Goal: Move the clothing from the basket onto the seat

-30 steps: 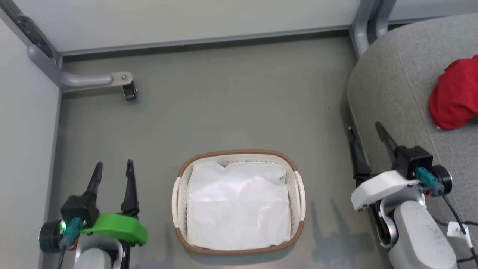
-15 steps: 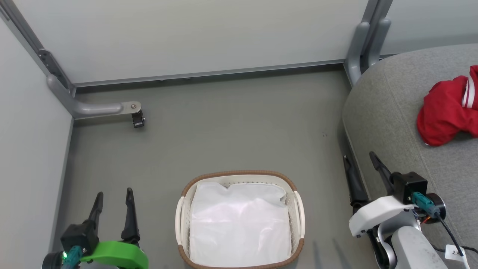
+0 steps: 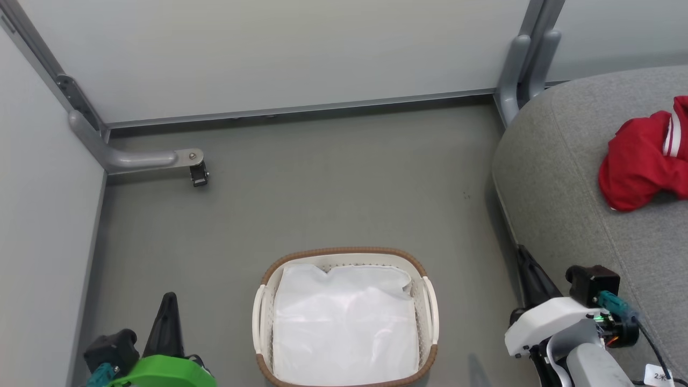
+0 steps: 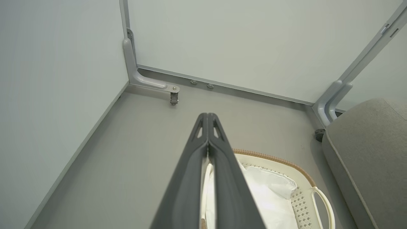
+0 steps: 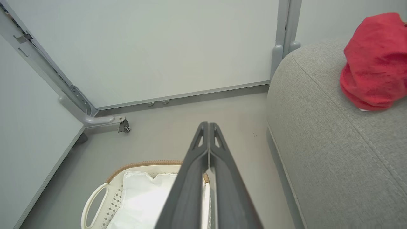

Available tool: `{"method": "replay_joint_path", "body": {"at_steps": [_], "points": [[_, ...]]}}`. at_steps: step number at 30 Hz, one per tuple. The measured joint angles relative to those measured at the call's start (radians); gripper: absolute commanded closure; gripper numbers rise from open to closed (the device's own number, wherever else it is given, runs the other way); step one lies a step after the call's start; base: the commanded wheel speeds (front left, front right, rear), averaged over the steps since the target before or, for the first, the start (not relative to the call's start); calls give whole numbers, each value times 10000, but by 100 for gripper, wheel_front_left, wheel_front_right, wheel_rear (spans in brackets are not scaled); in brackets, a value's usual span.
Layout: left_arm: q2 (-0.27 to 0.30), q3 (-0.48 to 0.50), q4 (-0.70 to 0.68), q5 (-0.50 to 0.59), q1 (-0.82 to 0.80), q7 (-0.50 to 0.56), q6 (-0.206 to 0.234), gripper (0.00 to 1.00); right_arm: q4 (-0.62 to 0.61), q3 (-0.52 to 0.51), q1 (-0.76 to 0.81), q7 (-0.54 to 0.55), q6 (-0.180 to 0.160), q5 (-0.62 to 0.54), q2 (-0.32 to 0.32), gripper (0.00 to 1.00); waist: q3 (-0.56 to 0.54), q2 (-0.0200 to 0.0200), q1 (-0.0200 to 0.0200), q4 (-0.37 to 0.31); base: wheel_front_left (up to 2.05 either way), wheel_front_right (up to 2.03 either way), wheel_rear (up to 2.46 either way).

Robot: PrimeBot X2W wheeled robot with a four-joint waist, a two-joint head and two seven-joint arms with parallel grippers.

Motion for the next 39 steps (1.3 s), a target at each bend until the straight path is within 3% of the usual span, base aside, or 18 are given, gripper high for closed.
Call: {"method": "replay_joint_path", "body": {"at_steps": [22,39], "points": [[2,245,-385,-3632,-52,943,-2,100,-566,-433,126,963,0,3766,-6,100,-143,0,0,-28,0,0,0],[6,458,-602,-5831,-216,1561,-44,100,-897,-731,269,1578,-2,6092,-15,100,-254,0,0,-49,0,0,0]]}}
